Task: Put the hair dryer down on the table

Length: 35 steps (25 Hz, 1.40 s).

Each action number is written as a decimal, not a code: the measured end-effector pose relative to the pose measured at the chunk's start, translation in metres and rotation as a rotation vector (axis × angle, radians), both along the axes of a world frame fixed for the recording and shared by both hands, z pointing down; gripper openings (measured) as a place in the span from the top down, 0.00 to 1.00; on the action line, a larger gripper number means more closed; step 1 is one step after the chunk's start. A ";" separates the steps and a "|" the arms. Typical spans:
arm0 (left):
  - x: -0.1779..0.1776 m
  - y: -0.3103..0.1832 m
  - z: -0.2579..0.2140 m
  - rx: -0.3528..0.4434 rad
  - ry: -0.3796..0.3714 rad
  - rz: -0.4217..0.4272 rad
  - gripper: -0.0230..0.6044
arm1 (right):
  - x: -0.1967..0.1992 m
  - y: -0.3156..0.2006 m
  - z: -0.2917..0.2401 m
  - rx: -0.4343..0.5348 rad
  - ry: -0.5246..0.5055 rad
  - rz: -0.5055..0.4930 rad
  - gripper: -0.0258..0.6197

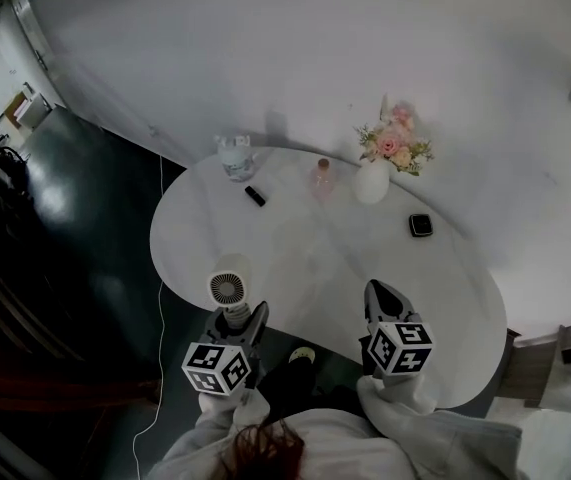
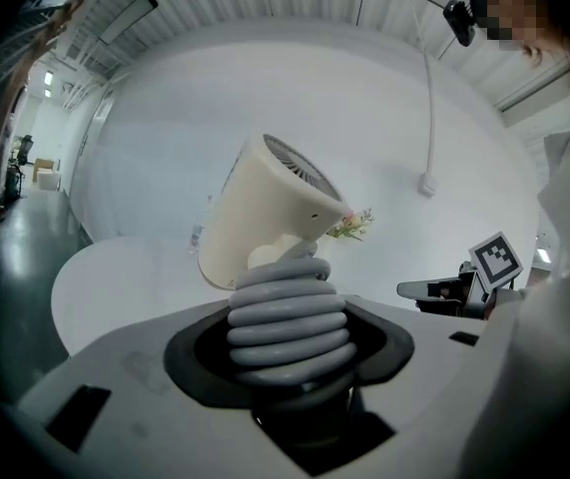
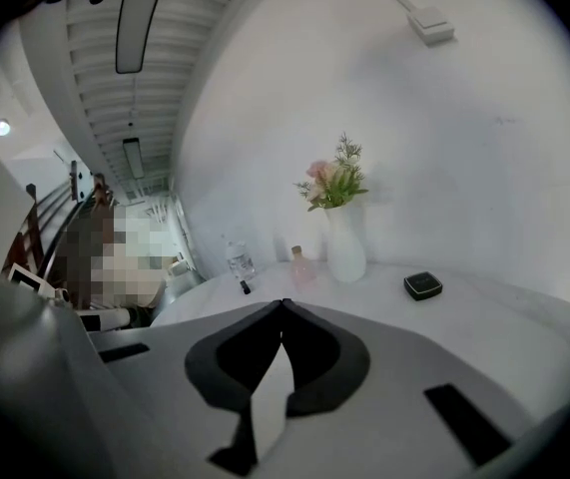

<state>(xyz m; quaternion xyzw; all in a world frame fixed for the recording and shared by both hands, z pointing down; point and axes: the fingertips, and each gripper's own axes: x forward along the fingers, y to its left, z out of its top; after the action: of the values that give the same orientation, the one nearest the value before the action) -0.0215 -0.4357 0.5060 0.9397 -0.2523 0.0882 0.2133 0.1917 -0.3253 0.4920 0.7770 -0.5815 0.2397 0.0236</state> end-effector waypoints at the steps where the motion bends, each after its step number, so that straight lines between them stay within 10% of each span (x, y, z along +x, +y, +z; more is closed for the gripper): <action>1: 0.004 -0.004 0.001 -0.002 -0.001 0.019 0.60 | 0.002 -0.001 0.001 -0.004 -0.001 0.017 0.88; 35: 0.211 0.005 0.058 -0.101 -0.100 0.623 0.60 | 0.094 0.108 0.049 -0.151 -0.044 0.576 0.88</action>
<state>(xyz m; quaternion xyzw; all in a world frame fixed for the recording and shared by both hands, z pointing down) 0.1900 -0.4306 0.5635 0.9545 0.0423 0.2076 0.2097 0.2860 -0.2176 0.5408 0.9008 -0.3179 0.2958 -0.0003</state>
